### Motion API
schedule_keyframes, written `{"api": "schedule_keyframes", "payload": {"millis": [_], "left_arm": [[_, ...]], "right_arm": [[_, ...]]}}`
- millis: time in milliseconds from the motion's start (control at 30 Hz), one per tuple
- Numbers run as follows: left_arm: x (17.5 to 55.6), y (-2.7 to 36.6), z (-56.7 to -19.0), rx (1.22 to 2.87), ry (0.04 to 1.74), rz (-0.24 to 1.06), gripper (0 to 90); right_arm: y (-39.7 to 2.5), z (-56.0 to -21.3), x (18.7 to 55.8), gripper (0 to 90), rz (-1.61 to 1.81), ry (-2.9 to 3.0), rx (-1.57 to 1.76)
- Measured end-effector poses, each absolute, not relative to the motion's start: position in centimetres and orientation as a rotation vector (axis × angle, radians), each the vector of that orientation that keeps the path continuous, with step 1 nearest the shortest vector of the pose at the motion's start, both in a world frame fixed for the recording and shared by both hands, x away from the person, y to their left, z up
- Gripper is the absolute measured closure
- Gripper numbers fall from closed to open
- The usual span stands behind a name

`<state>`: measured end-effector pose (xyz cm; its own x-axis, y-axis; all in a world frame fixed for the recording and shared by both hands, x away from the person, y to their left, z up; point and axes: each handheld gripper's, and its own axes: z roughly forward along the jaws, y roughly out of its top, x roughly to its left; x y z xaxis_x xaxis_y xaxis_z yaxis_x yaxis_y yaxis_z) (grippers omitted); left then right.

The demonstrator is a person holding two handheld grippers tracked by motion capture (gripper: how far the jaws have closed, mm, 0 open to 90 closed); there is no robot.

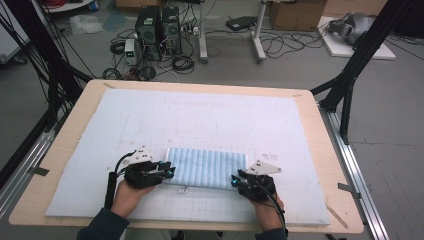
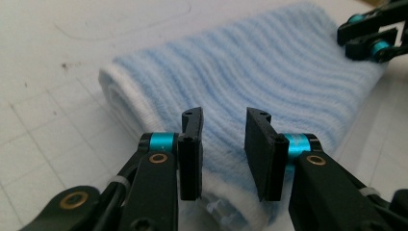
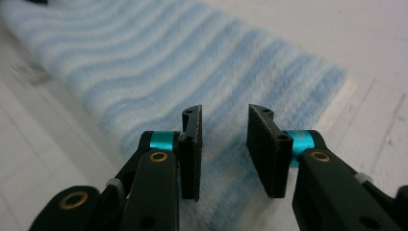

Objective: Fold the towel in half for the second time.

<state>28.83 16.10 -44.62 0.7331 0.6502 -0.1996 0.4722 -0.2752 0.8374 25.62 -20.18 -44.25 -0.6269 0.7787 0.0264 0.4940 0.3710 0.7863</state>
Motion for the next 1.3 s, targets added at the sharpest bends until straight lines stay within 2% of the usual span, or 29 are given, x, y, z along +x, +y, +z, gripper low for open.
{"api": "schedule_keyframes", "payload": {"millis": [233, 333, 467, 600, 667, 900, 1000, 1133, 1300], "left_arm": [[28.8, 15.8, -44.9, 2.001, 0.862, 0.231, 69.5], [29.2, 16.0, -44.4, 2.016, 0.863, 0.204, 74.3], [31.0, 16.2, -43.6, 1.948, 0.873, 0.232, 73.3], [33.1, 15.7, -43.6, 1.91, 0.908, 0.288, 72.0], [33.7, 15.5, -43.8, 1.899, 0.918, 0.325, 75.6], [34.7, 15.1, -45.0, 1.93, 0.989, 0.318, 79.5], [34.6, 15.2, -44.9, 1.931, 0.987, 0.312, 79.7], [34.2, 16.4, -44.1, 1.862, 0.951, 0.302, 73.2], [33.4, 18.3, -42.9, 1.752, 0.843, 0.318, 59.4]], "right_arm": [[-20.5, -44.7, 25.5, 64.7, 1.116, 2.308, 1.087], [-20.8, -44.4, 25.6, 62.3, 1.119, 2.33, 1.097], [-21.1, -43.4, 26.9, 62.1, 1.236, 2.266, 1.13], [-20.5, -43.0, 28.8, 64.3, 1.212, 2.263, 1.11], [-20.1, -43.1, 29.8, 65.7, 1.167, 2.275, 1.115], [-20.3, -44.2, 31.8, 65.8, 1.09, 2.307, 1.135], [-20.8, -44.1, 31.7, 61.9, 1.084, 2.298, 1.141], [-21.7, -43.1, 30.7, 56.3, 1.158, 2.25, 1.116], [-23.2, -42.3, 29.5, 40.4, 1.19, 2.192, 1.126]]}}
